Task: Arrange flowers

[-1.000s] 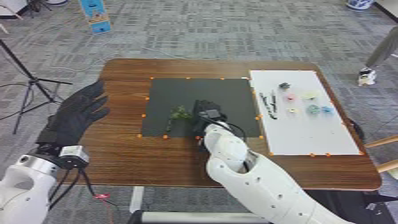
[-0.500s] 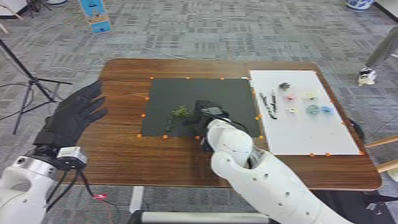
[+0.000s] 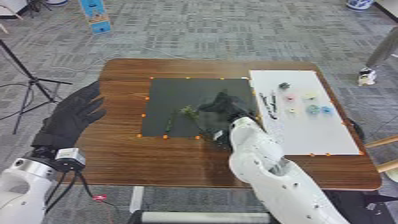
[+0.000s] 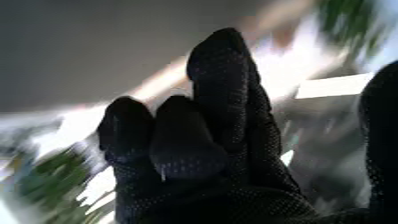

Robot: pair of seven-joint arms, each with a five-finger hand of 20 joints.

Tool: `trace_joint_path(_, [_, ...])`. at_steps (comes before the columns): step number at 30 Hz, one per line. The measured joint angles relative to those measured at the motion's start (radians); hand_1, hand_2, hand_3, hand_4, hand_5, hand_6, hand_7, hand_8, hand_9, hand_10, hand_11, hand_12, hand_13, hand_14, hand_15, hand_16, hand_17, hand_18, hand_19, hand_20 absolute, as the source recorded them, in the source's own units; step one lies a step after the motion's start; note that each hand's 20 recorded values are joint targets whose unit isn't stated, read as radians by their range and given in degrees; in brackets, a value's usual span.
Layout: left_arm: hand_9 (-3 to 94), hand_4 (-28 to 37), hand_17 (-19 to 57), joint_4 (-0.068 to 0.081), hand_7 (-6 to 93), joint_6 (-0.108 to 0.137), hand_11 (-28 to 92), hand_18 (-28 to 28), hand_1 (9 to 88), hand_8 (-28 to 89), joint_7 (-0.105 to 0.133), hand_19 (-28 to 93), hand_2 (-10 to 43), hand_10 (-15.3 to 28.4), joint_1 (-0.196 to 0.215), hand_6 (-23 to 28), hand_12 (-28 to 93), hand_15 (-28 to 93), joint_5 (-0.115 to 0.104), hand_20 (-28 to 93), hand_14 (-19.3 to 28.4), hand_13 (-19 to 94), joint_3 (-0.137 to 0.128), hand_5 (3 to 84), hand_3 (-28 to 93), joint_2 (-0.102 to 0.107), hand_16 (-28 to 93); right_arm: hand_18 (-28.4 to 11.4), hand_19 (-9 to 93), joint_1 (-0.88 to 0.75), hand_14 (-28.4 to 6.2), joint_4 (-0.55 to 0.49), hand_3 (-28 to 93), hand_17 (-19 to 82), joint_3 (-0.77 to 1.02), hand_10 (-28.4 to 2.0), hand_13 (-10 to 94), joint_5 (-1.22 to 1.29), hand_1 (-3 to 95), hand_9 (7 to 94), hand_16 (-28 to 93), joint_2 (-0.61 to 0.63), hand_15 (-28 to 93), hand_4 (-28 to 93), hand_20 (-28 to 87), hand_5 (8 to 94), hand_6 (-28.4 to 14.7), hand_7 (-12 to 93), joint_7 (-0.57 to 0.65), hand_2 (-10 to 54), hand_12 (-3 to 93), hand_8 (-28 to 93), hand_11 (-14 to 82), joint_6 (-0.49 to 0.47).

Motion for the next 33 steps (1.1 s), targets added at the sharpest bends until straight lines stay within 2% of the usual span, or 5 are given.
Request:
trace_joint_path(4, [16.1,-28.3,-8.7,-0.003,16.2,0.001,10,14.9,29.6,-10,0.001,35,-9.5,8.0,0.007,1.5,18,11,0.000,8,10.3,12,-0.005,23.1,60,-0.005,5,-21.2,93,-0.048,-8.5,-0.064,73,41,0.105,-13.4,71,0.117,22.3,75.4,46,0.037,76,-26,49,64.2,-4.9,28,-0.036,-9.5,40.9,-6,45.2,0.220])
trace_joint_path(9, [16.1,-28.3,-8.7,-0.010,16.2,0.004,10,14.9,29.6,-10,0.007,35,-9.5,8.1,0.019,1.5,18,11,0.000,8,10.3,12,-0.016,23.2,60,-0.010,5,-21.1,93,-0.102,-9.1,-0.121,70,38,0.234,-13.4,69,0.126,27.0,72.8,45,0.125,77,-28,46,62.5,-4.9,29,-0.005,-9.5,41.2,-7,47.6,0.297])
trace_joint_path(17, [16.1,-28.3,-8.7,-0.021,16.1,0.015,10,14.8,29.8,-10,0.014,35,-9.5,8.2,0.043,1.5,18,11,0.000,8,10.3,12,-0.032,23.2,60,-0.017,5,-20.3,93,-0.198,-8.0,-0.050,41,40,0.343,-12.3,71,-0.087,44.7,73.5,44,0.305,78,-28,46,65.9,-4.5,30,0.116,-9.5,41.8,-7,49.2,0.136])
trace_joint_path(20, [16.1,-28.3,-8.7,-0.021,16.0,0.016,10,14.8,29.6,-10,0.015,35,-9.5,8.2,0.047,1.6,18,11,0.000,8,10.3,12,-0.032,23.2,60,-0.018,5,-20.4,93,-0.192,-7.7,-0.019,42,41,0.296,-12.3,72,-0.061,43.6,74.4,44,0.351,78,-28,47,66.8,-4.3,30,0.108,-9.5,41.8,-7,49.1,0.059])
trace_joint_path(33, [16.1,-28.3,-8.6,-0.021,15.9,0.017,10,14.7,29.5,-10,0.014,35,-9.5,8.2,0.047,1.6,18,11,0.000,8,10.3,12,-0.030,23.3,60,-0.018,5,-20.1,93,-0.043,-7.4,0.046,56,42,0.092,-11.9,72,-0.030,33.9,75.2,45,0.359,77,-28,47,67.7,-4.2,30,0.090,-9.5,42.2,-7,48.7,0.069])
